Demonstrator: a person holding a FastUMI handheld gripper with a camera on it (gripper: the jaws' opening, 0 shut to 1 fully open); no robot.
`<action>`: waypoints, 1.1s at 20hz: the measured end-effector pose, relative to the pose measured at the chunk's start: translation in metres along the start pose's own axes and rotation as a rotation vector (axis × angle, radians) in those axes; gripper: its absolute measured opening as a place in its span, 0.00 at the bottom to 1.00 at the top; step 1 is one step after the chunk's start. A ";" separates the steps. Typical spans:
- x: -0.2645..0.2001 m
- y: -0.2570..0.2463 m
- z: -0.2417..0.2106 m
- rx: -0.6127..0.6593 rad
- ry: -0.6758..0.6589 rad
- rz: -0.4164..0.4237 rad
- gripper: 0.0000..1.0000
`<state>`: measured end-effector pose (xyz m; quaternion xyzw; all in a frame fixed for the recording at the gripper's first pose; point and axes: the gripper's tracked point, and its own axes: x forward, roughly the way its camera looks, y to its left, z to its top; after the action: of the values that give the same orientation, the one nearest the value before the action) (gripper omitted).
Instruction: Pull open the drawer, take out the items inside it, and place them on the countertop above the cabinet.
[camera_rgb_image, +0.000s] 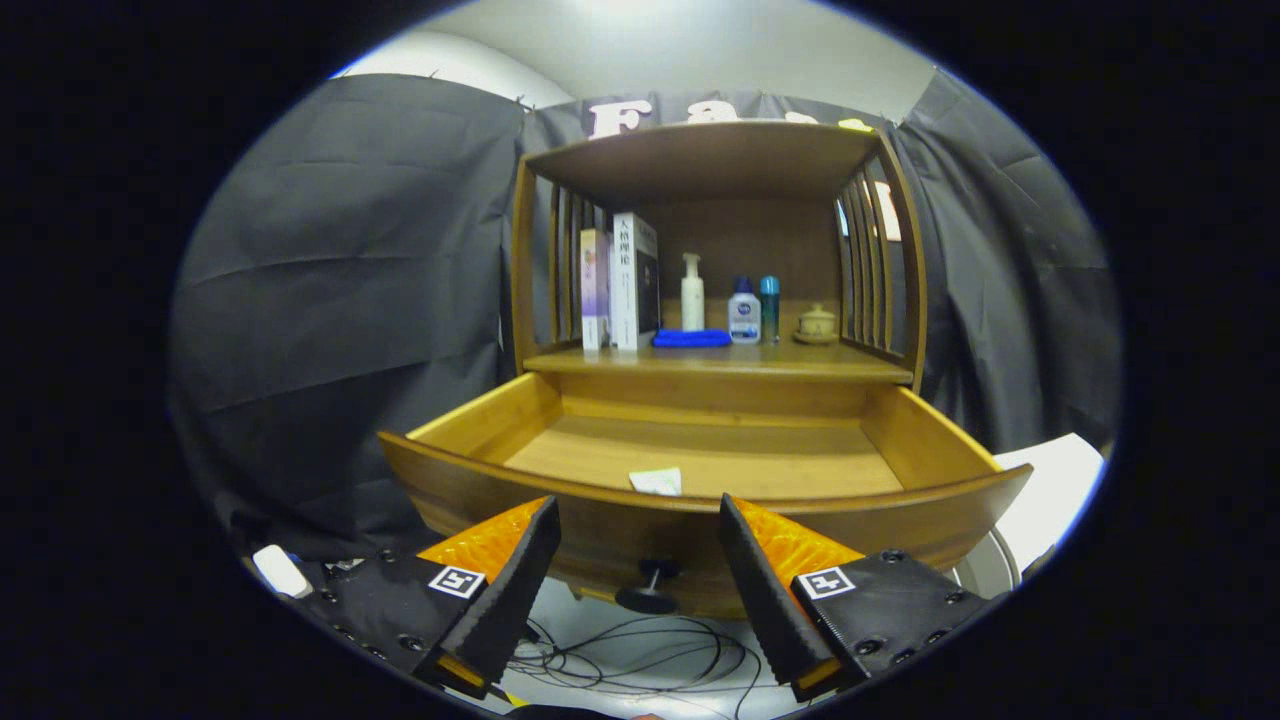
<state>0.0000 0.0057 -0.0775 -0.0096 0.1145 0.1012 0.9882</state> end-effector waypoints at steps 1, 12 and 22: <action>-0.002 0.001 0.011 0.001 -0.014 0.016 0.97; 0.069 -0.011 0.077 0.010 0.175 0.175 0.97; 0.158 -0.019 0.009 -0.119 0.593 0.200 0.98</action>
<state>0.1562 0.0188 -0.1053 -0.0851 0.3920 0.1971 0.8946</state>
